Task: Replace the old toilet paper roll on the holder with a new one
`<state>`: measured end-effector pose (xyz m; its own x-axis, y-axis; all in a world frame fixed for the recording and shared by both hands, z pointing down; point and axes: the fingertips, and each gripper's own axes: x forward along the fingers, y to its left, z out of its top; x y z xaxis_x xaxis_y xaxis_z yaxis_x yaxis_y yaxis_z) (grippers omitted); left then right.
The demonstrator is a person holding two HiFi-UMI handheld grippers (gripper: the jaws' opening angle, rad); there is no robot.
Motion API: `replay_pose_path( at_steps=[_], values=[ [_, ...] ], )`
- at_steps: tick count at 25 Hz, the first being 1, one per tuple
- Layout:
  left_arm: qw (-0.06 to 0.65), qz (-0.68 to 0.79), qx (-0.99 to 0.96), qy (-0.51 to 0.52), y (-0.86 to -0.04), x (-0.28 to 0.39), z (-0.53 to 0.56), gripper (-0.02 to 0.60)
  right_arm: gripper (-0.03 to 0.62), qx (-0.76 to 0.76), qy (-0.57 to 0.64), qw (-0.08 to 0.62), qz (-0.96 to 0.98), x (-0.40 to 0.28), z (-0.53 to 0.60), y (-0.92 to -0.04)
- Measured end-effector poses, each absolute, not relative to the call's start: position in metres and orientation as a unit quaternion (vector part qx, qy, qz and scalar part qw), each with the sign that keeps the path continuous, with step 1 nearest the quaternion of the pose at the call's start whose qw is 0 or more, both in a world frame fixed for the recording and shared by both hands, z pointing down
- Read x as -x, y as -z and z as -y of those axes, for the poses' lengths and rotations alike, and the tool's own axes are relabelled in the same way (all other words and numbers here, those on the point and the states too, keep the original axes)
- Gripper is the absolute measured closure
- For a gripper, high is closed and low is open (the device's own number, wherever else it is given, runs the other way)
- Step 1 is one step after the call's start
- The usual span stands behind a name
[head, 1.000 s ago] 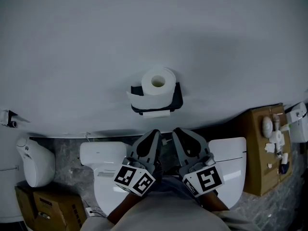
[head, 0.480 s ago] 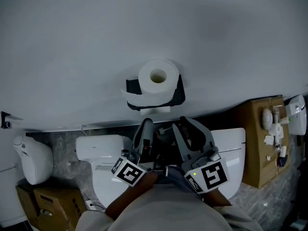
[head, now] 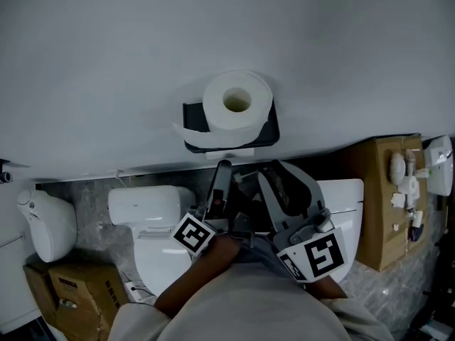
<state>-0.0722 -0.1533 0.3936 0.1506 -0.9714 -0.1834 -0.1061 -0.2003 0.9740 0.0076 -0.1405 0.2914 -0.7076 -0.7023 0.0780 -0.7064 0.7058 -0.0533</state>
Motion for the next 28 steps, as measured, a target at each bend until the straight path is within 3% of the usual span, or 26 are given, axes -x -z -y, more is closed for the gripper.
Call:
replay_pose_path(
  at_steps=[5, 11, 16, 28],
  values=[
    [0.461, 0.432, -0.591, 0.501, -0.399, 0.073, 0.164, 0.347, 0.503, -0.382, -0.042, 0.031, 0.923, -0.011, 0.143, -0.294],
    [0.461, 0.435, -0.580, 0.511, -0.402, 0.077, 0.180, 0.345, 0.507, -0.370, -0.037, 0.041, 0.927, -0.009, 0.143, -0.297],
    [0.458, 0.435, -0.574, 0.521, -0.401, 0.077, 0.191, 0.345, 0.577, -0.367, -0.033, 0.044, 0.929, -0.016, 0.148, -0.295],
    [0.471, 0.420, -0.581, 0.515, -0.405, 0.061, 0.199, 0.377, 0.577, -0.379, -0.038, 0.041, 0.924, -0.031, 0.158, -0.297]
  ],
)
